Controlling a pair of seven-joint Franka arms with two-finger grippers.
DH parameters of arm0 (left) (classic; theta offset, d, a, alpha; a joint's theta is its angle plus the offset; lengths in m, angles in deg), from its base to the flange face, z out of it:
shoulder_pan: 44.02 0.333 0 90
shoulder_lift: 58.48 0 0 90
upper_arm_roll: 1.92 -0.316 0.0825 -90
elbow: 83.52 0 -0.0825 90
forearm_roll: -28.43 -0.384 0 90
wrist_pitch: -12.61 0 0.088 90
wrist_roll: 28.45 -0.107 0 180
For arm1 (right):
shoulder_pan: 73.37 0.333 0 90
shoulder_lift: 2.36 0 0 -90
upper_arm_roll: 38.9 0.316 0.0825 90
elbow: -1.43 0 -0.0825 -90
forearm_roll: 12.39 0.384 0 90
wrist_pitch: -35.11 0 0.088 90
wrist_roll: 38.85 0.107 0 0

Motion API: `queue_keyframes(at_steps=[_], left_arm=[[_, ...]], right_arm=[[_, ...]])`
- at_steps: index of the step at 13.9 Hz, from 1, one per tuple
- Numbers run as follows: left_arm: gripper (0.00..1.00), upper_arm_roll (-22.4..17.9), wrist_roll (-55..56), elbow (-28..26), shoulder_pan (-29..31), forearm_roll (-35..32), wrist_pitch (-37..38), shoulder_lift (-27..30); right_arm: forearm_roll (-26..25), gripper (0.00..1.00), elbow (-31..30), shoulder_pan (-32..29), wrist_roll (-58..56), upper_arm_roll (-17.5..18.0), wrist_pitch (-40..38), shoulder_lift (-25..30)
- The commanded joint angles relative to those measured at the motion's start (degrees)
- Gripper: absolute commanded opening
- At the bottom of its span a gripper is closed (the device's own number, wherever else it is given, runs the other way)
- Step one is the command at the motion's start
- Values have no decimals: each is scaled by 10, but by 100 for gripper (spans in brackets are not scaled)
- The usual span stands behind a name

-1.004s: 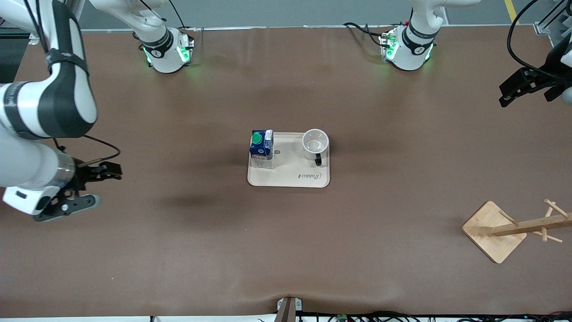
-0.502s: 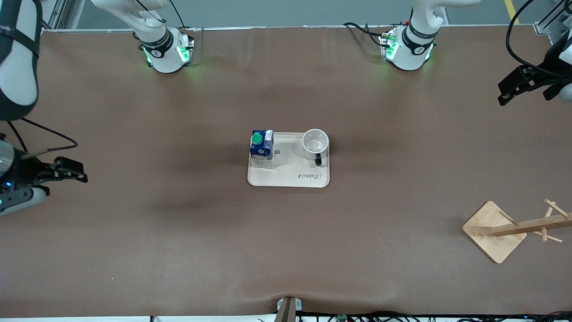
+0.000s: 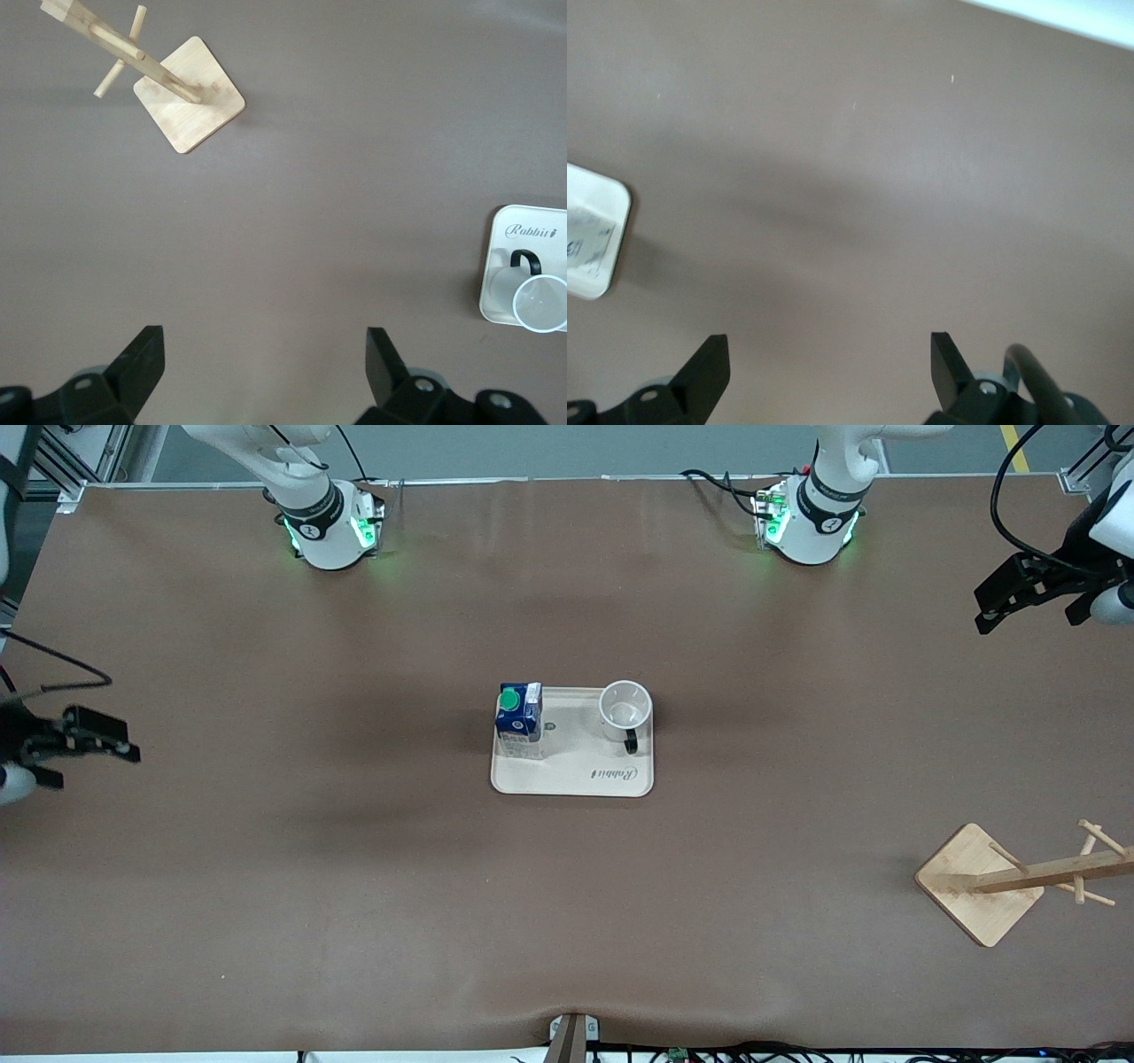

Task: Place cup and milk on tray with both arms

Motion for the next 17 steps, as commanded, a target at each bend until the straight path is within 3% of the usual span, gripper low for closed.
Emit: queue_keyframes(at_steps=[1,3,8,11,17], left_arm=[[100,-1,20,-9,1,6,-8,10],[100,-1,35,-9,2,7,-13,5],[100,-1,53,-9,0,7,-19,-1],[100,0,53,-9,-2,7,-20,-5],[100,1,50,-8,1,51,-11,-3]], right_arm=[[-4,100,-139,-22,27,9,4,117],[-6,100,-178,-26,128,10,-3,150],[-19,100,-245,-26,142,11,-18,181],[-79,100,-146,7,149,18,-14,167],[-74,100,-130,0,157,14,-26,155]])
